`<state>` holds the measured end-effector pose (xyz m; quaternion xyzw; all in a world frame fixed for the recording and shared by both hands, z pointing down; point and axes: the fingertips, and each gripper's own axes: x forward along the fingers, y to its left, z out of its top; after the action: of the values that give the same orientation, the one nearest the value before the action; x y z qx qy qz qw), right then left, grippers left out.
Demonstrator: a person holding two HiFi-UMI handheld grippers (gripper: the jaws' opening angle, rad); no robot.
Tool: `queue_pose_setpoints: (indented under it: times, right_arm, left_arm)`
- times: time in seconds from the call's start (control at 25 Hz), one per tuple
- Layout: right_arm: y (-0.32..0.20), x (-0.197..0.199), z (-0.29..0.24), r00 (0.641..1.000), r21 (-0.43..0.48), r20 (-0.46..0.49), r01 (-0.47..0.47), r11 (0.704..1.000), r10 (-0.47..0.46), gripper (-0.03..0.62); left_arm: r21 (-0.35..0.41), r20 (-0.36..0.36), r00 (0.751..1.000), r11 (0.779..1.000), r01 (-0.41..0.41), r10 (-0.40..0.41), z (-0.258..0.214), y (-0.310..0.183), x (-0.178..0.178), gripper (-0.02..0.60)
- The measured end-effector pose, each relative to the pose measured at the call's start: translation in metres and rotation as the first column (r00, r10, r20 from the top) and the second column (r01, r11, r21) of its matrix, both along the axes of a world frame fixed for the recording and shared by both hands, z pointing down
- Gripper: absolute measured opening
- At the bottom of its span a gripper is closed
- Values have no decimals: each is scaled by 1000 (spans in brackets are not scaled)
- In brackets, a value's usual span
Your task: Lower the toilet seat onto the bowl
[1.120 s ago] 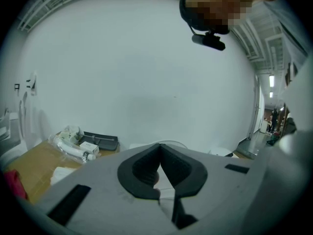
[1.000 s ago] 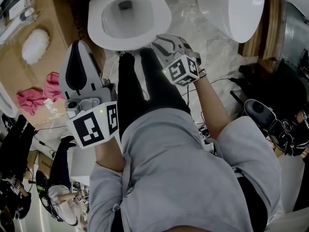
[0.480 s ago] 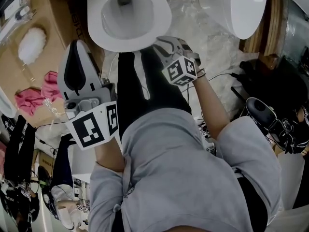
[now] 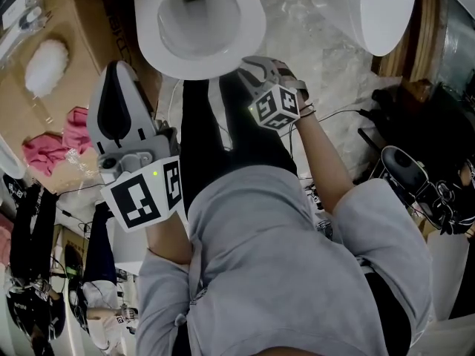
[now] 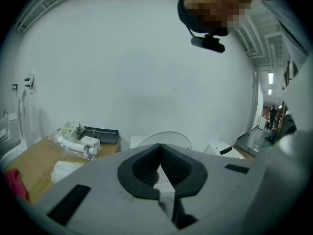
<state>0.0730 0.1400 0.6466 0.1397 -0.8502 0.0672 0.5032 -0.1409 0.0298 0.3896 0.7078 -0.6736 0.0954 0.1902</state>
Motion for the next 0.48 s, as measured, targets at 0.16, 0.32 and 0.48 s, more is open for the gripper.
queue_pose_setpoints:
  times: [0.16, 0.32, 0.48]
  right_arm:
    - [5, 0, 9, 1000, -14, -14, 8, 1000, -9, 100]
    - [10, 1, 17, 999, -29, -26, 24, 999, -25, 98]
    - [16, 3, 29, 999, -52, -34, 11, 999, -13, 97]
  left_arm:
    - [-8, 0, 1000, 1000, -6, 6, 6, 0, -1, 2]
    - [-16, -1, 1000, 1000, -12, 12, 10, -2, 2, 2]
    - [-22, -2, 1000, 1000, -17, 17, 15, -3, 3, 2]
